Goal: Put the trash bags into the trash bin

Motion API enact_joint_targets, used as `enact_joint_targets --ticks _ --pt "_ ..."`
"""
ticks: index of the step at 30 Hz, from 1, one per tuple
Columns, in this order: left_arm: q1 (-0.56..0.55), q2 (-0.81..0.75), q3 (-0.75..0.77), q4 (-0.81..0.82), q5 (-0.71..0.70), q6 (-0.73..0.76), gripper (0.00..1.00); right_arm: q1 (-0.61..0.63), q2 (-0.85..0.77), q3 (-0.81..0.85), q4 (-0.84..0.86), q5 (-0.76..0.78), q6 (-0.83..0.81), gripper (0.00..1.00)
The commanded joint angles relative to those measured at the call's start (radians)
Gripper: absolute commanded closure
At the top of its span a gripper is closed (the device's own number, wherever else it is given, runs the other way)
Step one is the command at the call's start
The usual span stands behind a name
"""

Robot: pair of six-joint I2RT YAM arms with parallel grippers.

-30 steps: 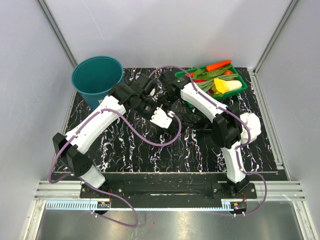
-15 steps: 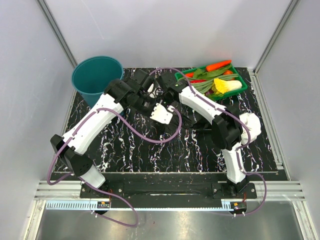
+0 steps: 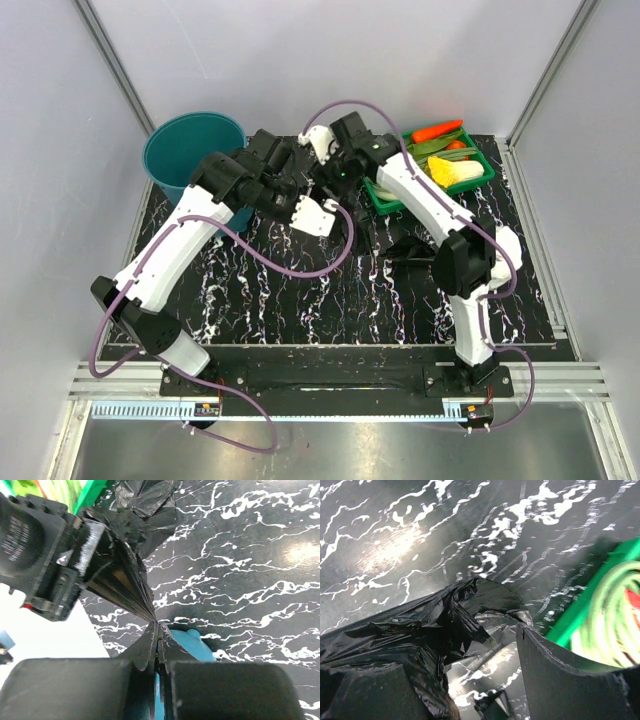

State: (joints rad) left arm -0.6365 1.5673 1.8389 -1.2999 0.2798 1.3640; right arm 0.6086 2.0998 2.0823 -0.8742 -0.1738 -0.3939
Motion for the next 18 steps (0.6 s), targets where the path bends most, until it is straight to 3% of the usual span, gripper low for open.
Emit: enact_joint_targets --ticks 1,3,6,11,14,18 --pt "0.006 -0.087 -0.01 -0.05 -0.019 0.003 1.0 -0.072 -0.053 0.12 -0.031 0.138 0.001 0.36" --pt "0.014 -0.092 -0.053 -0.027 -0.028 -0.002 1.0 -0.073 -0.066 0.148 -0.045 0.137 0.0 0.44" --pt "0.032 -0.098 -0.101 0.036 -0.027 -0.025 1.0 -0.075 -0.087 0.16 -0.054 0.135 0.013 0.65" --pt "0.057 -0.089 -0.161 0.209 -0.036 -0.141 0.98 -0.073 -0.121 0.151 -0.063 0.134 0.047 0.85" --pt "0.066 -0.073 -0.173 0.31 -0.021 -0.229 0.79 -0.073 -0.13 0.14 -0.063 0.145 0.069 0.89" --pt "0.078 -0.061 -0.159 0.415 0.018 -0.363 0.3 -0.072 -0.142 0.125 -0.06 0.158 0.084 0.91"
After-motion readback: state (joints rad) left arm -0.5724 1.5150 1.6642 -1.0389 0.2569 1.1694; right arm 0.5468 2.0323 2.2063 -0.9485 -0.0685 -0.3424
